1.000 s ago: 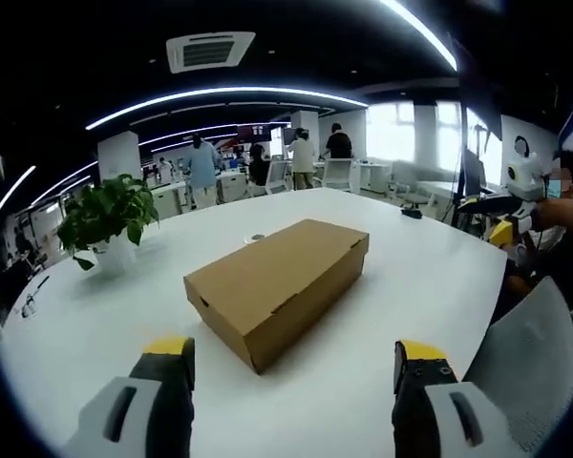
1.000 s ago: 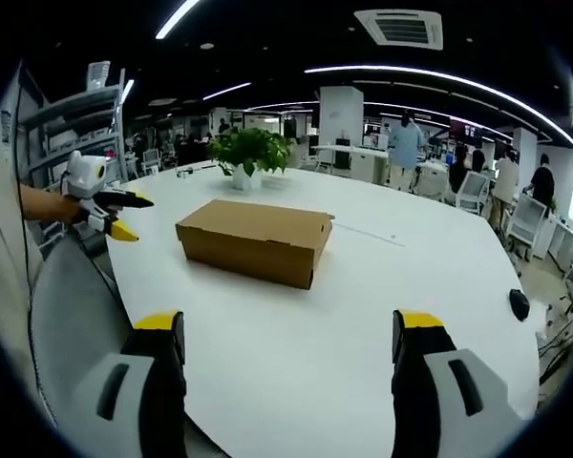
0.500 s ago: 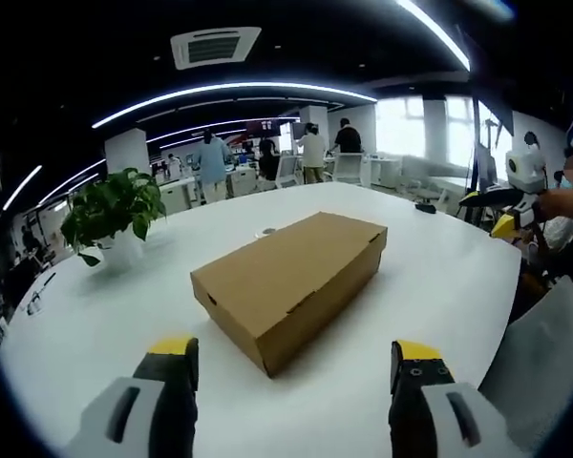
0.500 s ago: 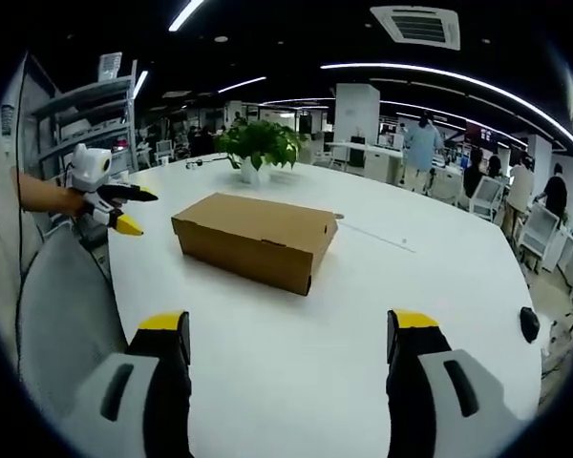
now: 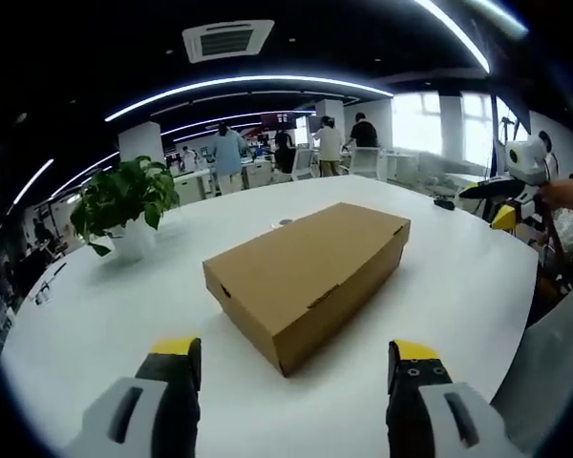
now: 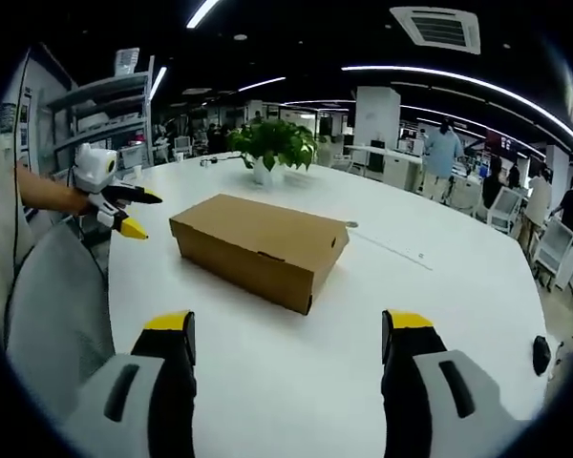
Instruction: Operate the shoe box by opening the lid, removing the specified soft item, and placing it in the target area until the item is outside and the box remains undamaged.
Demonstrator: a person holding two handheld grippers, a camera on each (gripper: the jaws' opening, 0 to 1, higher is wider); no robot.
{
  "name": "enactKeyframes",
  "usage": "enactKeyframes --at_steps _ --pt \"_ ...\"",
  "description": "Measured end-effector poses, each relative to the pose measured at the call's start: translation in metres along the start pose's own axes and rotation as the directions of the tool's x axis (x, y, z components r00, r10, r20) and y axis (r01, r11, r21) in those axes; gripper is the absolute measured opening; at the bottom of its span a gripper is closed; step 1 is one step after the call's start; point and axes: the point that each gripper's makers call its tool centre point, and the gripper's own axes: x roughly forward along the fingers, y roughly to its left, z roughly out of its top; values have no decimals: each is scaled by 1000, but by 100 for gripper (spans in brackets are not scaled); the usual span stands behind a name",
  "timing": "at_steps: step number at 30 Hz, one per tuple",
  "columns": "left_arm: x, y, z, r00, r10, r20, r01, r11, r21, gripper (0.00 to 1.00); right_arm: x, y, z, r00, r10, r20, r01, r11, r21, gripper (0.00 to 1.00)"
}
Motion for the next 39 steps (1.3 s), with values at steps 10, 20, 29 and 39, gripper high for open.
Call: enactKeyframes --at_steps 10,20,29,39 --pt "10 2 1 1000 30 -5 -30 999 -14 79 21 -14 -1 999 40 -11 -40 999 -37 72" --pt "18 5 2 998 62 -13 -62 997 -35 77 38 -25 2 996 81 -20 -83 994 -70 69" --pt "28 5 5 997 77 -17 -78 996 -39 74 63 -27 4 989 140 -39 -144 983 -114 66" --pt "44 3 6 996 84 -28 -86 994 -62 70 93 -19 0 976 202 -83 -213 964 -160 57"
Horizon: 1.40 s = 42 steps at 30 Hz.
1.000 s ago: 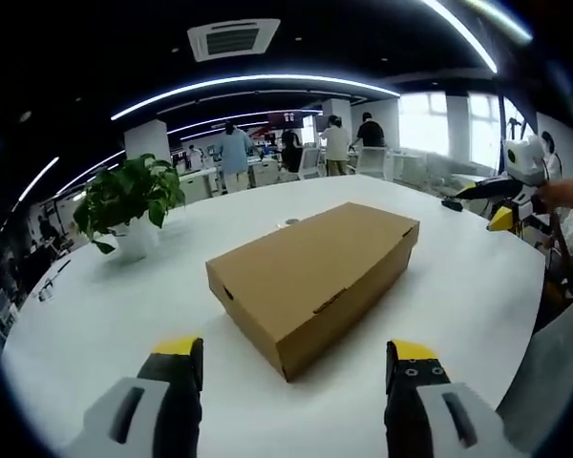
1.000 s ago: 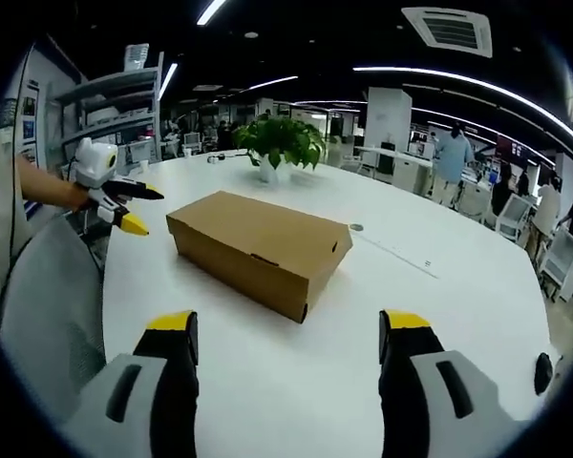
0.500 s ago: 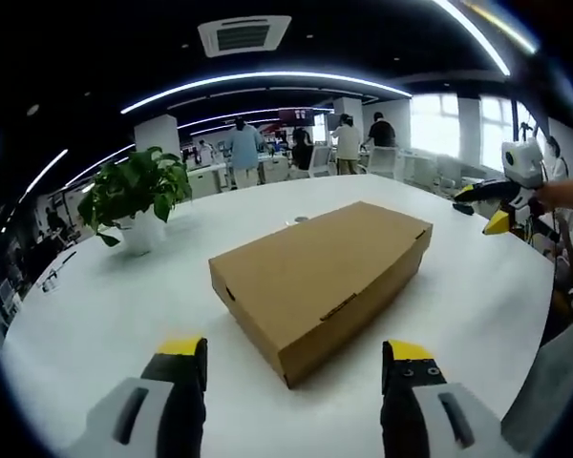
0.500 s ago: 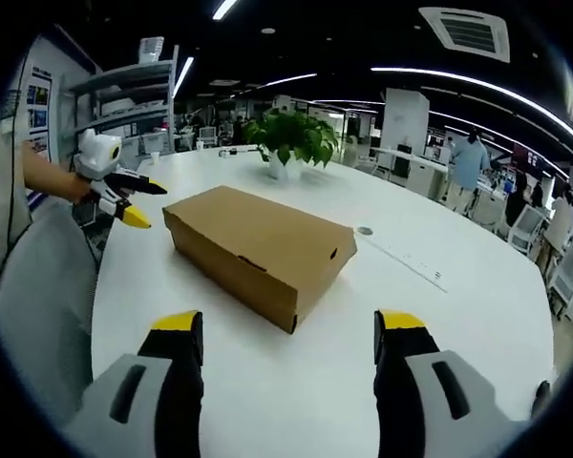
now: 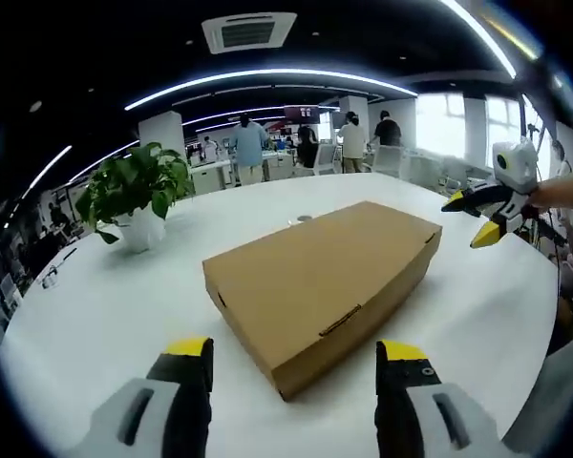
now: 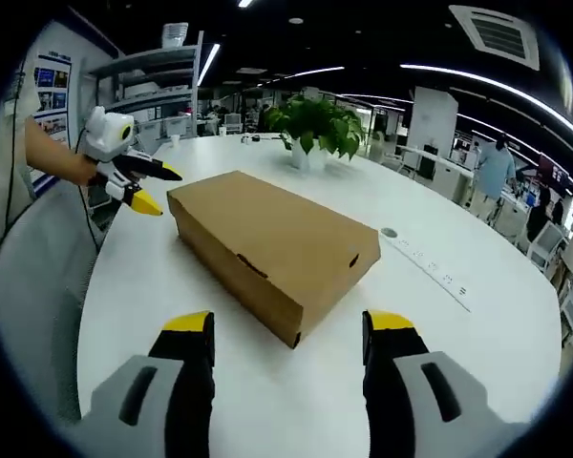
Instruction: Operate the shoe box by opening the lid, removing the specified soft item, and placing it in the target area until the item is outside and the box remains undamaged.
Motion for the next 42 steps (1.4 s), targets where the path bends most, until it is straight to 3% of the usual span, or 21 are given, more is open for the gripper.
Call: enactKeyframes --at_steps 8,13,18,27,42 --pt "10 -4 0 1000 3 -8 -3 999 -32 67 21 -2 2 1000 14 -12 -14 1000 14 47" --pt "15 -7 -3 1000 7 -19 -8 999 -43 63 33 1 0 999 23 -22 -23 999 33 46" --pt "18 -7 -4 1000 16 -23 -17 998 -65 62 41 0 0 999 -2 -38 4 999 49 43" --pt "21 -3 -4 998 56 -26 -57 995 -76 57 44 -5 -2 997 -53 -57 57 995 79 40" --pt "18 3 -5 999 18 -30 -19 998 -59 55 44 5 -2 992 -95 -88 106 987 120 39"
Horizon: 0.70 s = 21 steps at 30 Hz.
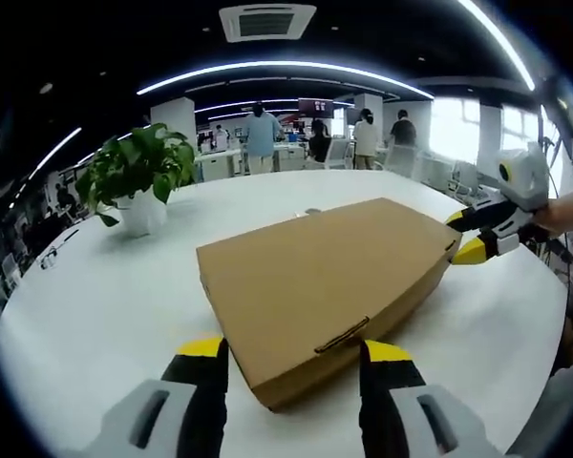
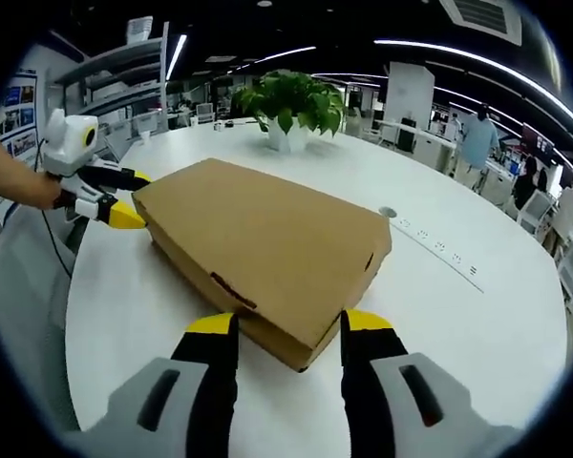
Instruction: Operate the shoe box by opening the lid, removing the specified soft item, and placing it in the target area until the item is outside and the box remains undamaged.
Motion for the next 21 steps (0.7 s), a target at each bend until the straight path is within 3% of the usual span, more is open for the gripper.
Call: enactKeyframes --at_steps 21 --pt "-14 14 -9 997 -74 -21 75 996 41 54 -9 34 -5 998 -57 -13 58 997 42 39"
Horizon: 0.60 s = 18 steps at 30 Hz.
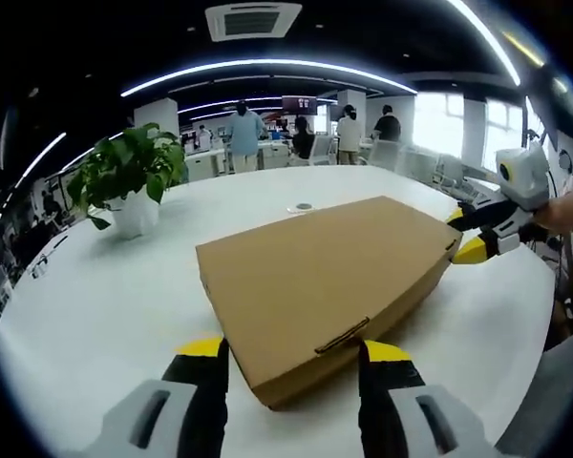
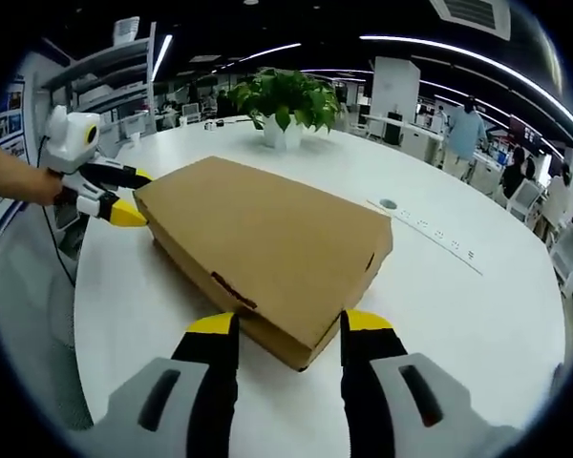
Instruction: Operate the shoe box by opening the lid, removing the specified soft item, and placing it in the target area until the item is outside and the box remains undamaged.
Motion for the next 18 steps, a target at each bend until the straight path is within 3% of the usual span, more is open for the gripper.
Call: enactKeyframes --at_steps 18 --pt "-18 8 -12 996 -80 -44 82 996 47 54 -15 36 -8 999 -41 -13 41 998 50 37"
